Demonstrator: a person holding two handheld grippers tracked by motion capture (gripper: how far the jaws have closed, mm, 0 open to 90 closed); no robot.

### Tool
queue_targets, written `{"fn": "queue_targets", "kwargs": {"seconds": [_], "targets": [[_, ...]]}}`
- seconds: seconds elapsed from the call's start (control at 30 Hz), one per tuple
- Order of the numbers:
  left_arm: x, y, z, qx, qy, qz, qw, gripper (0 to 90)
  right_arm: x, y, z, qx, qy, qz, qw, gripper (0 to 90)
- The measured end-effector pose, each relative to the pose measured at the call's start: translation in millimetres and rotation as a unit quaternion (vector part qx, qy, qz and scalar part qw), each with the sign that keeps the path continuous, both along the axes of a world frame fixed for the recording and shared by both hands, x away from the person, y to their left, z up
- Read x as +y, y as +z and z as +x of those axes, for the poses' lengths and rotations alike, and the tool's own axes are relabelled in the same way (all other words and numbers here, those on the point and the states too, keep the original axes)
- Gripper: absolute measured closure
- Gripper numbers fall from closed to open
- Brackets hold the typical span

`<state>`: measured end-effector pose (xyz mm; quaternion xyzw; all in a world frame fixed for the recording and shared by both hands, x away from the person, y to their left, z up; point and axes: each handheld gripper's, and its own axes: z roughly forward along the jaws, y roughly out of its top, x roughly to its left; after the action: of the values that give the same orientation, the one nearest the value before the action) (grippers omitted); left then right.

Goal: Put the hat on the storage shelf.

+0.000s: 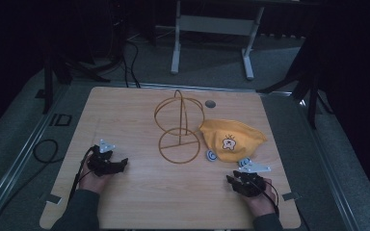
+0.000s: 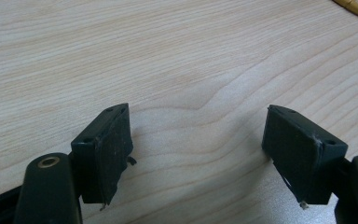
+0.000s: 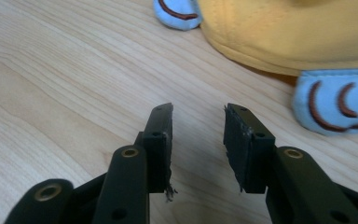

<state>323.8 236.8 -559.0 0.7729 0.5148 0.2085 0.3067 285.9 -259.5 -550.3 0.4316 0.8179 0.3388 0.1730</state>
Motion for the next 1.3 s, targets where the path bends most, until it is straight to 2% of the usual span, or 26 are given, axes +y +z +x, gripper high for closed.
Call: {"fn": "queue_targets", "kwargs": {"seconds": [0.1,0.27,0.3,0.33,0.47,0.53,0.73,0.93,1.13,1.3], "targets": [[0.0,0.0,0.0,0.000,0.000,0.000,1.0000,24.3,-5.7,5.3,0.2,-0.005,-0.008,-0.010,0.9999,63.3],[-0.1,0.1,0.1,0.000,0.000,0.000,1.0000,24.3,-16.3,11.7,2.7,-0.016,-0.024,-0.011,0.9995,62.0],[-0.1,0.1,0.3,0.000,-0.001,0.001,1.0000,24.3,-20.7,13.1,4.4,-0.020,-0.035,-0.013,0.9991,60.4],[-0.1,0.1,0.3,0.000,-0.001,0.001,1.0000,24.3,-20.7,13.1,4.4,-0.020,-0.035,-0.013,0.9991,60.4],[-0.5,0.2,0.5,0.001,-0.001,0.001,1.0000,24.3,-27.9,12.5,9.8,-0.025,-0.065,-0.017,0.9974,51.6],[-0.7,0.2,0.6,0.001,-0.002,0.000,1.0000,24.3,-29.5,11.6,12.4,-0.022,-0.069,-0.016,0.9972,50.1],[-1.0,0.2,0.7,0.001,-0.001,0.001,1.0000,24.3,-32.4,5.8,25.5,-0.015,-0.081,-0.033,0.9960,42.7],[-0.9,0.2,0.7,0.001,-0.002,0.001,1.0000,24.3,-31.0,1.7,34.0,-0.012,-0.089,-0.047,0.9949,42.3],[-1.0,0.1,0.7,0.001,-0.001,0.000,1.0000,24.2,-31.5,-1.7,40.2,-0.010,-0.103,-0.032,0.9942,43.5],[-1.1,0.1,0.7,0.000,-0.001,0.000,1.0000,24.3,-32.5,-2.3,42.4,0.002,-0.102,-0.008,0.9947,51.9]]}}
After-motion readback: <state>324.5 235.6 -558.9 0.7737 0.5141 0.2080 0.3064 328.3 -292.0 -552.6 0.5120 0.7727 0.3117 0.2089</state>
